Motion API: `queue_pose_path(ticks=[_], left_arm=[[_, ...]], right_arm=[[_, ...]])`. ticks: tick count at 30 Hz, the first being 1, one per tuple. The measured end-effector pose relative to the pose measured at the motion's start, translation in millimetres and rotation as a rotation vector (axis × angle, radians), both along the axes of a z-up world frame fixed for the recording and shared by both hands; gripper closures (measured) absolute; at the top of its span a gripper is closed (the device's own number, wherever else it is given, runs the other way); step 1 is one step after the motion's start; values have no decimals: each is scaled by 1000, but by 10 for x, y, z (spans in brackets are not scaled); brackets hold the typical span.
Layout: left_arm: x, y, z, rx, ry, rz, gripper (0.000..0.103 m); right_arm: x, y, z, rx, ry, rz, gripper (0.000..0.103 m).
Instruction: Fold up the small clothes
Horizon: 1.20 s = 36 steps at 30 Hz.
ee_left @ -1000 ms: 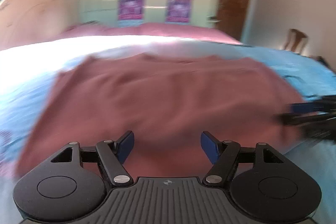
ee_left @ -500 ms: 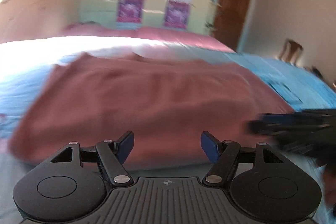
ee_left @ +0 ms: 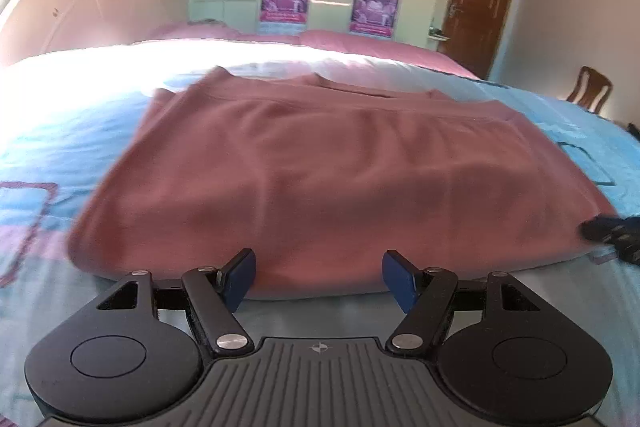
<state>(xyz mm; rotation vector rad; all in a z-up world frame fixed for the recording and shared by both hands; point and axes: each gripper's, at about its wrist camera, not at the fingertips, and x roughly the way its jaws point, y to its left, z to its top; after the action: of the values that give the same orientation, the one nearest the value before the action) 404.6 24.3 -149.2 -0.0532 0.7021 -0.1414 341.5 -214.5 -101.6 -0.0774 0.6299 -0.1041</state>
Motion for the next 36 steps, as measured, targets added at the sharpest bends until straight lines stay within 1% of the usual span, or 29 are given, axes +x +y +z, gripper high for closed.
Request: queue_pose_path(ticks=[1, 3, 4, 5, 7, 8, 10, 11, 16, 18, 19, 21, 23, 24, 25, 26, 28, 31, 34, 36], left_arm=[[-1, 49, -19, -5, 10, 7, 34], [-11, 110, -45, -10, 12, 10, 34], [-9, 110, -48, 2, 13, 5, 34], [-16, 106, -38, 14, 10, 4, 34], [-37, 140, -30, 16, 6, 9, 34], [-20, 155, -43, 17, 11, 11, 34], [-62, 165, -43, 25, 12, 9, 34], [-77, 158, -37, 30, 13, 6, 34], [-62, 148, -29, 46, 17, 6, 34], [-107, 174, 60, 31, -19, 24, 34], [-113, 192, 94, 41, -34, 35, 34], [-74, 277, 97, 48, -25, 68, 34], [-21, 415, 50, 45, 1, 117, 34], [5, 486, 5, 44, 19, 137, 34], [14, 562, -50, 27, 30, 147, 34], [-7, 609, -75, 11, 9, 140, 34], [-21, 607, -91, 34, -1, 117, 34], [-27, 547, -46, 60, 19, 119, 34], [-102, 480, 39, 59, 30, 124, 34], [-203, 431, 81, 47, 25, 113, 34]], right_arm=[[-19, -62, 5, -13, -7, -20, 77], [14, -252, -82, -5, 48, -75, 77], [-1, -313, -111, 15, 57, -79, 77], [-9, -345, -87, 25, 51, -79, 80], [-35, -369, 2, 18, 14, -95, 80], [-65, -410, 10, 30, 3, -103, 81], [22, -471, -78, 40, 61, -121, 81], [45, -477, -121, 39, 64, -116, 81], [16, -443, -133, 20, 64, -108, 80], [6, -453, -144, 29, 60, -109, 80], [13, -448, -134, 24, 64, -108, 79], [16, -437, -112, 27, 59, -109, 80], [-52, -442, -45, 51, 18, -126, 80], [-67, -452, -37, 46, 6, -145, 81], [-56, -479, -57, 43, 16, -164, 82], [-20, -519, -110, 57, 55, -172, 82], [-11, -557, -127, 70, 61, -161, 82], [3, -581, -86, 79, 74, -153, 81], [-106, -561, 38, 95, 23, -160, 74], [-174, -502, 113, 107, -2, -153, 73]])
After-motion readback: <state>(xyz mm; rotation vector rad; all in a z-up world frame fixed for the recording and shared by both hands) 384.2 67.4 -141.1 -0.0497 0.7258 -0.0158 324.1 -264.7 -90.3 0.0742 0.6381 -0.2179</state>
